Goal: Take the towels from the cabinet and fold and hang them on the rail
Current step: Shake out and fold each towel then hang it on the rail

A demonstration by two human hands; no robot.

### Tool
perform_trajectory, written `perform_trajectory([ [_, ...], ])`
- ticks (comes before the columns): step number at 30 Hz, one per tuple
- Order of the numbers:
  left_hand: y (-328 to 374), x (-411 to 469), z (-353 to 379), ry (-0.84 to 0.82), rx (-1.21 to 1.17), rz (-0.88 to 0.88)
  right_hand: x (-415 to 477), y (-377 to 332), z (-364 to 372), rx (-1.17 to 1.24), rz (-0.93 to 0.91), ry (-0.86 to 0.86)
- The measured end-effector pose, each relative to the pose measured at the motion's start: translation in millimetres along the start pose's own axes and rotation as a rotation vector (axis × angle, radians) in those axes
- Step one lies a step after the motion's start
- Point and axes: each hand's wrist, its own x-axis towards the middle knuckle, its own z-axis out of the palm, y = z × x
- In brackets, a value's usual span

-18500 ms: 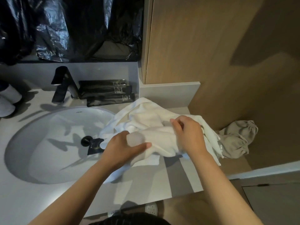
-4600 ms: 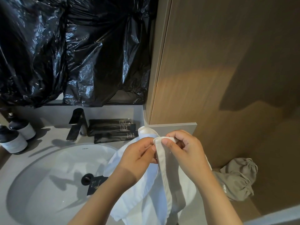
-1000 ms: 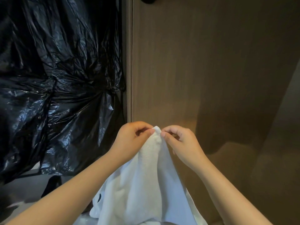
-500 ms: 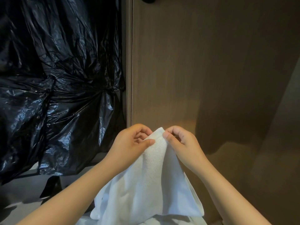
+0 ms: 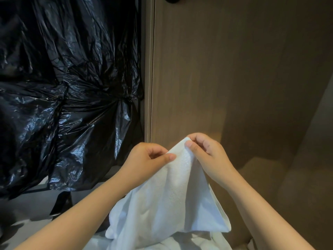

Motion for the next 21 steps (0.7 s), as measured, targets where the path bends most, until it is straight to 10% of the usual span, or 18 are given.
perform_trajectory([
  [21,-32.2,-8.5,-20.9,-0.002,0.278,-0.012,52.2,-26.2,-67.0,-0.222,-0.079,0.325],
])
